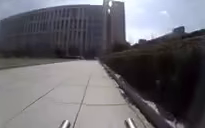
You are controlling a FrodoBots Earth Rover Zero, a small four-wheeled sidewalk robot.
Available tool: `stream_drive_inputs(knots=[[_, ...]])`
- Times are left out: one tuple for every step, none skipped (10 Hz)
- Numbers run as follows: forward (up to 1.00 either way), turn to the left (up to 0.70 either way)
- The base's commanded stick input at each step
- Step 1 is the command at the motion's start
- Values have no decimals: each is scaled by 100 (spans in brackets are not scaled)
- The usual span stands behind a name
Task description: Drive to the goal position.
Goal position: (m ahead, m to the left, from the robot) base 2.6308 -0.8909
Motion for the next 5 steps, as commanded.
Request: stream_drive_inputs(knots=[[70,0],[70,0],[70,-17],[70,-35],[70,-35]])
